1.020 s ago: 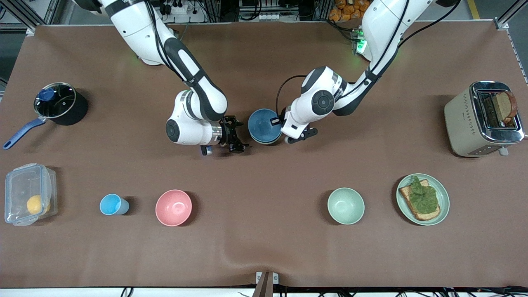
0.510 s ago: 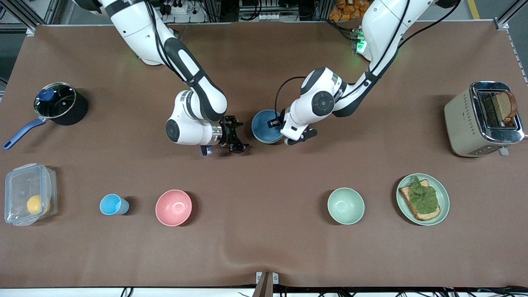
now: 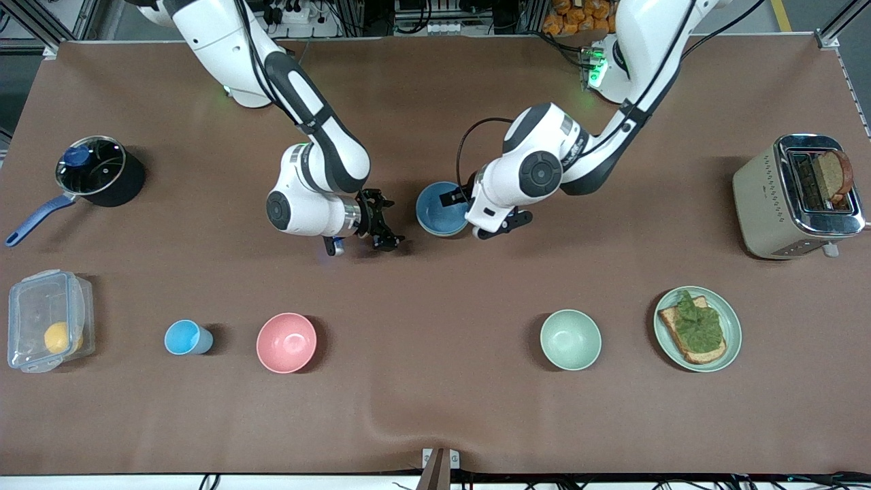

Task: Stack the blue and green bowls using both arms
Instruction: 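Open both grippers and lift them away from the stacked bowls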

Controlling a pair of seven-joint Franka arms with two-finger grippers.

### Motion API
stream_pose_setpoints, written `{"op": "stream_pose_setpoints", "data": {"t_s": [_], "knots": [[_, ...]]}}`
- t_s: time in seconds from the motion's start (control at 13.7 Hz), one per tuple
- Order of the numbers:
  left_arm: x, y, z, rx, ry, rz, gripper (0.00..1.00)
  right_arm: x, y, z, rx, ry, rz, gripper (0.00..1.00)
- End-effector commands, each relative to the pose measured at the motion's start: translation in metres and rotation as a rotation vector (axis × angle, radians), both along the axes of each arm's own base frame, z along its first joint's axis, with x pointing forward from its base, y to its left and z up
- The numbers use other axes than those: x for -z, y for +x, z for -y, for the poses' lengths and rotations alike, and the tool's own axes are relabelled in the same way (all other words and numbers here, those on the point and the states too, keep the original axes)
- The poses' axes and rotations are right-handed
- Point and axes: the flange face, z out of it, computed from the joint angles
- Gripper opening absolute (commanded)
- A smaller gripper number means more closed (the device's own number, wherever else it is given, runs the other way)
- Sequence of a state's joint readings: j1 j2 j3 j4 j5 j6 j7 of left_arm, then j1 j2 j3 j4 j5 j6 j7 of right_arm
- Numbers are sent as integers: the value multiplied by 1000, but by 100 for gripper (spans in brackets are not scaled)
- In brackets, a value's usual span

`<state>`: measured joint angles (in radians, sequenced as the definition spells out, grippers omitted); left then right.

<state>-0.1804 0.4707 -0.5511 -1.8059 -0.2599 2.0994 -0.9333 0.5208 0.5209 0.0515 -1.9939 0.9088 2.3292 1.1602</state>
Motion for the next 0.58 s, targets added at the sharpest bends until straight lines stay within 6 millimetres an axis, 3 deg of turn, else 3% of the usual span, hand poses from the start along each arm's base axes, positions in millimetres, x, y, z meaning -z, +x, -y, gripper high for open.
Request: {"op": "stream_pose_setpoints", "data": {"t_s": [0.0,0.36,0.51], "knots": [[-46,23,-30,-31,36,33,100,-25,2,30,-56,-12,-31,100],[-132,89,-106,-41,146,119,100,-57,10,68,-144,-55,-70,100],[-160,111,-144,-85,168,152,100,-85,13,88,-257,-142,-34,100]]}}
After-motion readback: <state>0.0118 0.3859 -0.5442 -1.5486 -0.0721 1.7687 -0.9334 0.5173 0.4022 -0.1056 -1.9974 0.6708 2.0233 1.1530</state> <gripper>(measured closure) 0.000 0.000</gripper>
